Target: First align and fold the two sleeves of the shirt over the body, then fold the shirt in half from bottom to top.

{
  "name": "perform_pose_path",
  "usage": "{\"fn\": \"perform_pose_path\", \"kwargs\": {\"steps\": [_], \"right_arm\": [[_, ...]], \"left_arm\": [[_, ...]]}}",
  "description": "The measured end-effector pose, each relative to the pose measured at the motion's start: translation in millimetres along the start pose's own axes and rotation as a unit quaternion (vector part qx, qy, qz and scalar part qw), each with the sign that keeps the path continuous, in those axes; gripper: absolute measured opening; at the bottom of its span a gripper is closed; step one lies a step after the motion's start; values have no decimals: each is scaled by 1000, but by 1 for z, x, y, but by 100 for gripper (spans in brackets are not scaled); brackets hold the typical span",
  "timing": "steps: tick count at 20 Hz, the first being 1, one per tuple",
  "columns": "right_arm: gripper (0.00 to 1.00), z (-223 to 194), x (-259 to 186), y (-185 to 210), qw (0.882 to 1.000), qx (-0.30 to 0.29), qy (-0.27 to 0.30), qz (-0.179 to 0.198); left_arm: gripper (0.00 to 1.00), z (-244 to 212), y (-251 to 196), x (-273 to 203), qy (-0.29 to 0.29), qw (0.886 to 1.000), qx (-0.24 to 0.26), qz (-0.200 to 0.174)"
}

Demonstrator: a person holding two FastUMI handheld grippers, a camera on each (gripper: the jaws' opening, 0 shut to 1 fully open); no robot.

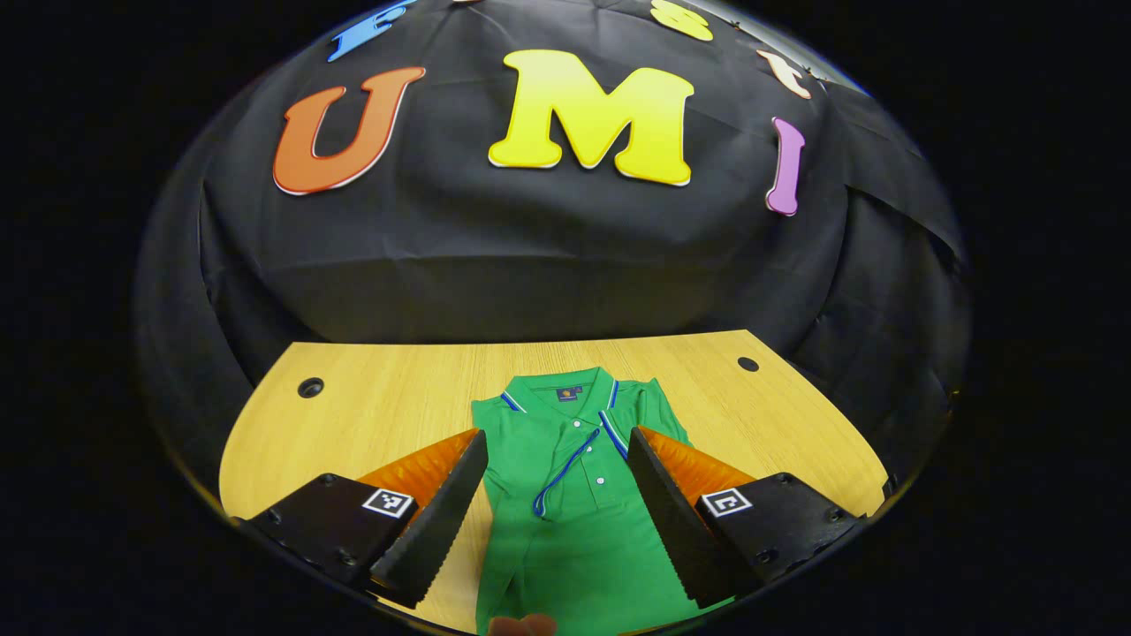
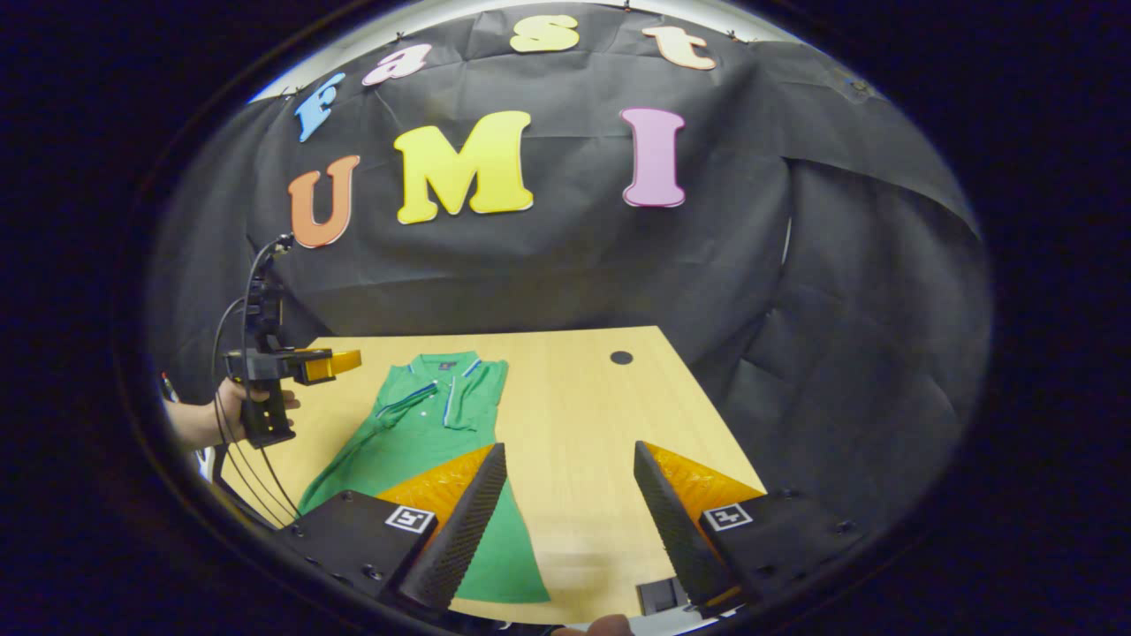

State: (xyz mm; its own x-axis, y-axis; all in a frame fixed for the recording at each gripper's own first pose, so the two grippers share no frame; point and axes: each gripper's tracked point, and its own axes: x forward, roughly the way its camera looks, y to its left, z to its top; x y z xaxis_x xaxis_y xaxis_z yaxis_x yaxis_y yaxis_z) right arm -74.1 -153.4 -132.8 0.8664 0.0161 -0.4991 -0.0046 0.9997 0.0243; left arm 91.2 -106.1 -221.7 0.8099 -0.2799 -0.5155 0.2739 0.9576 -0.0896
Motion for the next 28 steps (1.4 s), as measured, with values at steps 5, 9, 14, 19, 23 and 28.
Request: {"fn": "perform_pose_path", "kwargs": {"steps": [5,9,14,19,23,28], "right_arm": [[92,-7,30,32,998,-32,10,60],[95,-37,42,43,992,-81,35,90],[94,-115,34,50,976,-125,123,128],[92,-197,10,39,953,-162,215,141],[92,-241,4,26,937,-185,262,137],[95,-271,6,32,926,-202,283,146]], "left_arm": [[100,-28,9,-63,5,999,22,23],[100,-78,20,-104,46,998,10,34],[100,-161,13,-153,133,991,11,-11],[100,-253,10,-194,232,971,30,-42],[100,-289,34,-182,271,961,38,-36],[100,-307,32,-180,294,954,54,-23]]}}
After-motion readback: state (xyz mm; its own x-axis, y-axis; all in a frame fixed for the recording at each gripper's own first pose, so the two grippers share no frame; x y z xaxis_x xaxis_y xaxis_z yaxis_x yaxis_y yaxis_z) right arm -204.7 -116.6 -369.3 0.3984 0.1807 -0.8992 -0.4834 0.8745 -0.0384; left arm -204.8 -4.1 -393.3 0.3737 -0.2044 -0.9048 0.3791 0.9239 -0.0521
